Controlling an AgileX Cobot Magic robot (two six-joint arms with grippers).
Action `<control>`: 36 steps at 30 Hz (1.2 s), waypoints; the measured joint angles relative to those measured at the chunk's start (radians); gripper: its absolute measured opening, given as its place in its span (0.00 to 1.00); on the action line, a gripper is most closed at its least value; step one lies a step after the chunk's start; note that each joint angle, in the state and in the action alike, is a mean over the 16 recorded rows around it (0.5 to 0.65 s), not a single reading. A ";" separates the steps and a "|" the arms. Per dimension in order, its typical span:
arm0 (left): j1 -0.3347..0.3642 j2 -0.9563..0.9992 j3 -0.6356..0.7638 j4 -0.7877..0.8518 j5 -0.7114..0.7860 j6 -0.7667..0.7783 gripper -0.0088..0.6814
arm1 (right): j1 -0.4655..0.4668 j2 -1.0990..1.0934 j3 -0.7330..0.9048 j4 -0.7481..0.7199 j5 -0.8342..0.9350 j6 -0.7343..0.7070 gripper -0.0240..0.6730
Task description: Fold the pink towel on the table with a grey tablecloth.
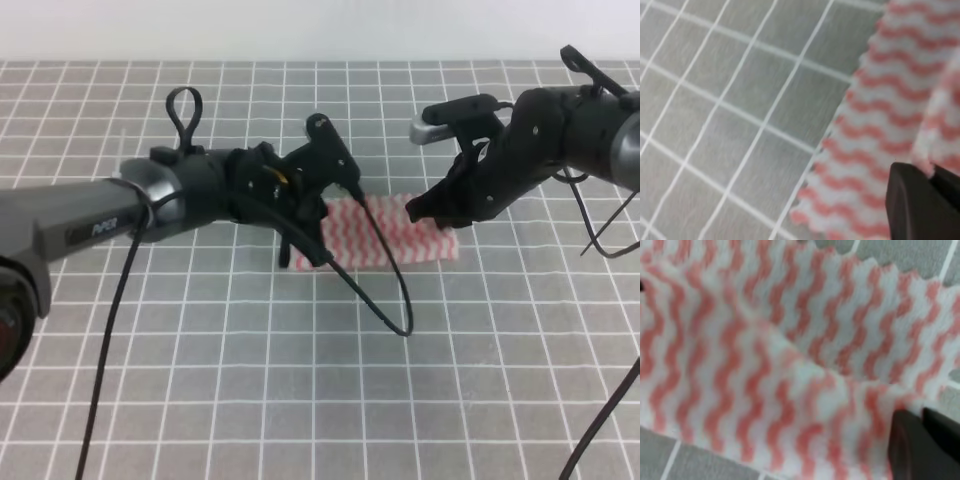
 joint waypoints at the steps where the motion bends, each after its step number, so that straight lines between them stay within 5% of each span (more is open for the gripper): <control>1: 0.002 0.004 -0.005 0.011 0.004 -0.006 0.01 | 0.000 0.002 0.000 -0.001 -0.006 0.000 0.01; 23: 0.012 0.052 -0.062 0.137 -0.002 -0.043 0.01 | 0.000 0.027 -0.001 -0.003 -0.091 -0.002 0.04; 30: 0.012 0.076 -0.067 0.152 -0.012 -0.043 0.04 | 0.000 0.046 -0.001 -0.003 -0.102 -0.001 0.21; 36: 0.012 0.097 -0.068 0.160 -0.040 -0.043 0.18 | -0.006 0.044 -0.004 -0.004 -0.107 0.005 0.41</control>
